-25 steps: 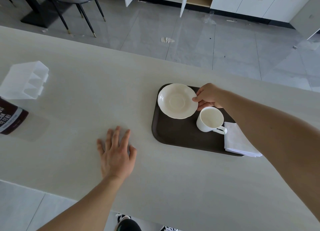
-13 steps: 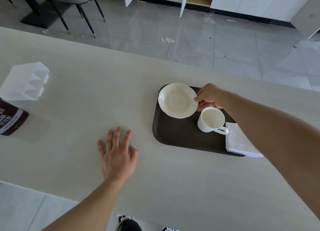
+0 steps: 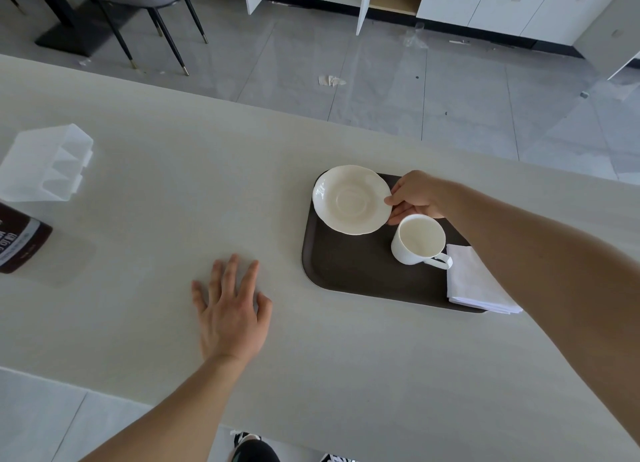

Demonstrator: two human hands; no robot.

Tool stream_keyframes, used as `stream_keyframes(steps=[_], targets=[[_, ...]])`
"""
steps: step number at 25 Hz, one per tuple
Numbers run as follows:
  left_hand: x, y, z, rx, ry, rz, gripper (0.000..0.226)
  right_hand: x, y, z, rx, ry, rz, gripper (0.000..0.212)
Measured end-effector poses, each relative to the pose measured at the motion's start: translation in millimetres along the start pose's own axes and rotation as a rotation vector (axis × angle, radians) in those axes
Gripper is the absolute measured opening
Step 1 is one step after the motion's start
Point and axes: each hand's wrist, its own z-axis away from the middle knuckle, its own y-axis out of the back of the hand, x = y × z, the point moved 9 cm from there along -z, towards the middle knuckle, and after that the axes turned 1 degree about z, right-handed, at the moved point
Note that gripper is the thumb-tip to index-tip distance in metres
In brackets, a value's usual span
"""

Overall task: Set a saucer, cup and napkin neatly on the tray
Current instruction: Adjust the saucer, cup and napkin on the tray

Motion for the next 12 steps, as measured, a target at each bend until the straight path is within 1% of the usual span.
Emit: stream_keyframes(steps=[7, 12], targets=[[0.2, 1.3, 0.6, 0.005, 0.001, 0.01, 0.057, 0.3, -2.6, 0.0, -0.036, -0.002, -0.018, 0.009], [0.7, 0.4, 0.3, 0.006, -0.002, 0.001, 0.058, 6.9, -3.7, -0.4, -0.04, -0.029, -0.078, 0.007]])
